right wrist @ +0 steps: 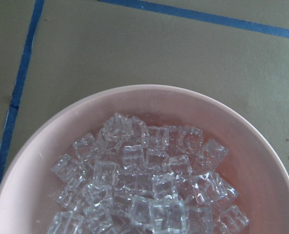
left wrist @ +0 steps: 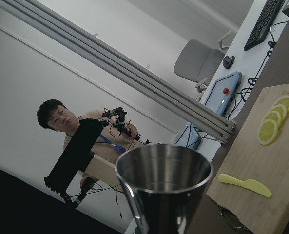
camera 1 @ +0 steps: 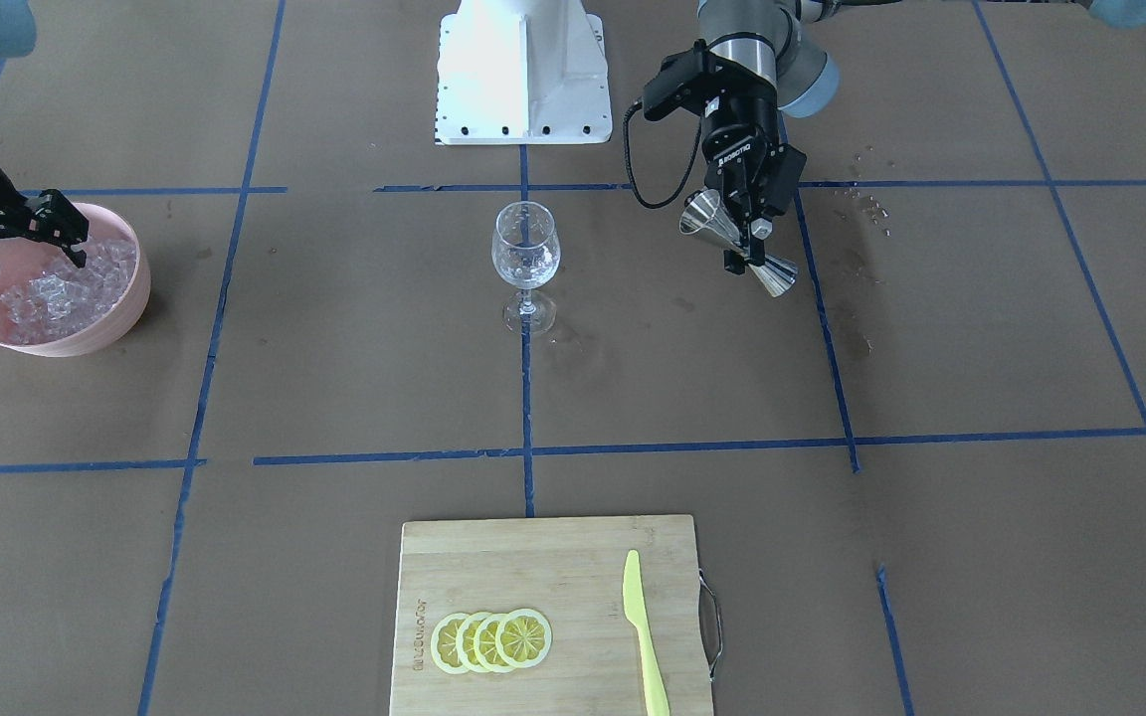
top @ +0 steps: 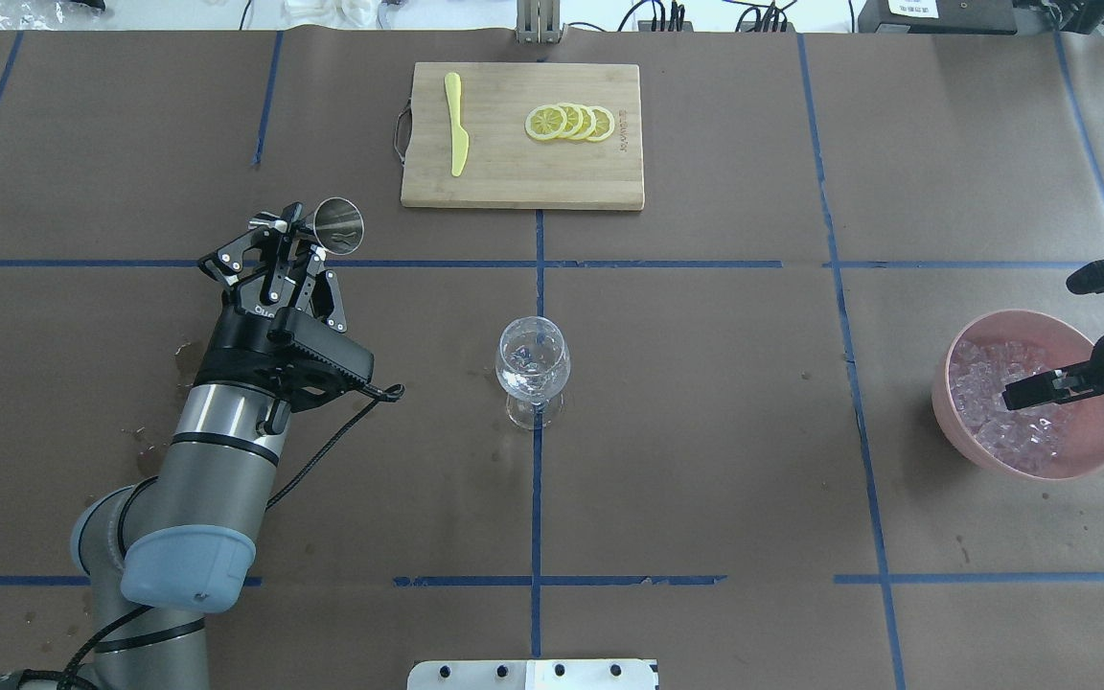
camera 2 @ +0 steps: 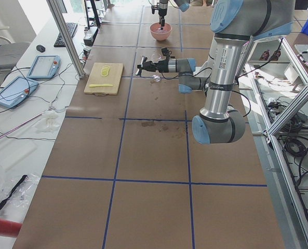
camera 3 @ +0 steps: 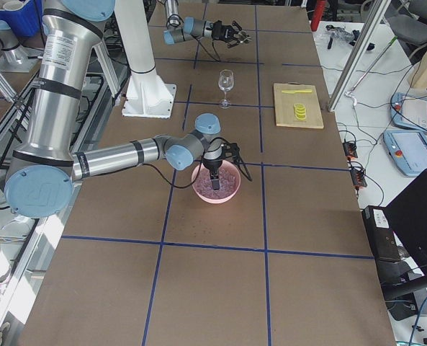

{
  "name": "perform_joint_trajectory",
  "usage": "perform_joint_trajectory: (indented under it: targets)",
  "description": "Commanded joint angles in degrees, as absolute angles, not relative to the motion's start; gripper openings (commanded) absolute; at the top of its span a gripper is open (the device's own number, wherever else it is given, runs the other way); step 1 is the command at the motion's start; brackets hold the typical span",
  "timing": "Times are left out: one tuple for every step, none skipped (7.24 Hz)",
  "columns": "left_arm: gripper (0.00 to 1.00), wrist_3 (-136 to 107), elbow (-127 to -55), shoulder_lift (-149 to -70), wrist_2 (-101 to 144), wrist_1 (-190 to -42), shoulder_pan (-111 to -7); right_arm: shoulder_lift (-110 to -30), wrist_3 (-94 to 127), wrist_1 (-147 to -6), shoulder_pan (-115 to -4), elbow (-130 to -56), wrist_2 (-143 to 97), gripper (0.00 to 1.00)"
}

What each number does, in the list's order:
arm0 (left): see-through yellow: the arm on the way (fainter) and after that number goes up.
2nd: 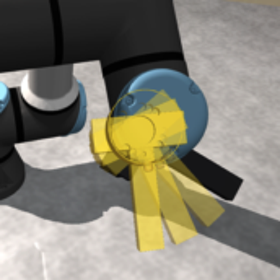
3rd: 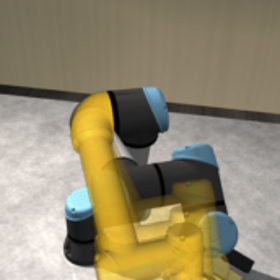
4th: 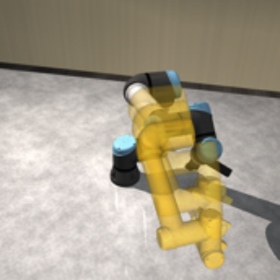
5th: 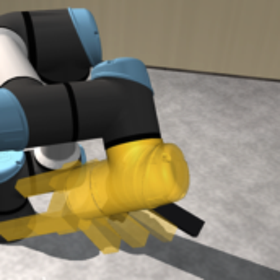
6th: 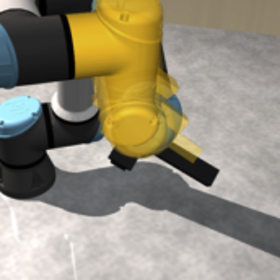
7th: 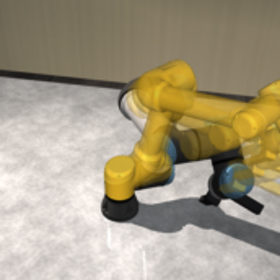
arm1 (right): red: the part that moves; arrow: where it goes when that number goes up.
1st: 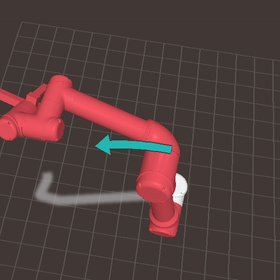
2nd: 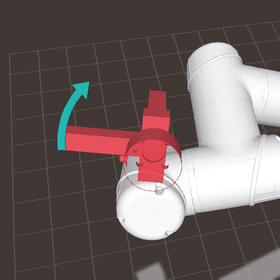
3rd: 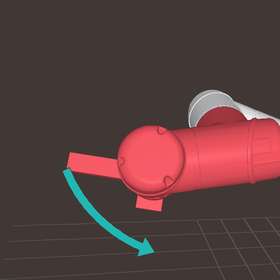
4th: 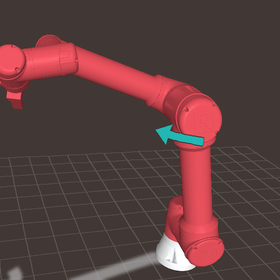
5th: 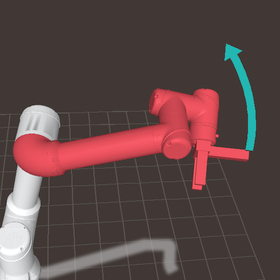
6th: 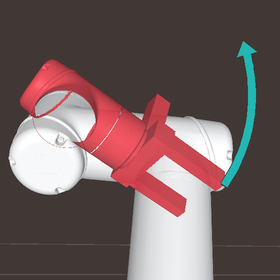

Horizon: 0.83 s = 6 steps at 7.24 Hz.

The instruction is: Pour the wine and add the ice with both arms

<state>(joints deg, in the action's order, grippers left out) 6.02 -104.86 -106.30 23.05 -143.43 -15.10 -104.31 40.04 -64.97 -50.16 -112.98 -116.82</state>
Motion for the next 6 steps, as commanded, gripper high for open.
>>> perform_joint_trajectory:
  targets:
    - [0.00,4.40,-104.85,-104.07,23.29,-143.44,-15.91,-104.15,37.28,-65.04,-49.75,-111.37,-116.63,0.91]
    - [0.00,3.79,-104.85,-103.63,23.29,-143.44,-16.00,-103.37,36.05,-65.04,-49.83,-110.57,-116.63,0.82]
    - [0.00,2.82,-104.85,-102.49,23.29,-144.22,-16.17,-103.10,36.04,-65.04,-49.83,-110.22,-116.63,0.72]
    - [0.00,2.81,-104.85,-101.26,23.90,-146.32,-16.35,-103.18,35.95,-65.13,-49.83,-110.13,-116.80,0.57]
    - [0.00,2.81,-104.85,-100.64,24.78,-146.86,-17.04,-103.18,35.34,-65.21,-49.83,-110.13,-116.89,0.41]
    - [0.00,2.73,-104.85,-99.59,24.96,-147.04,-17.40,-103.18,34.03,-65.30,-49.83,-110.13,-116.89,0.27]
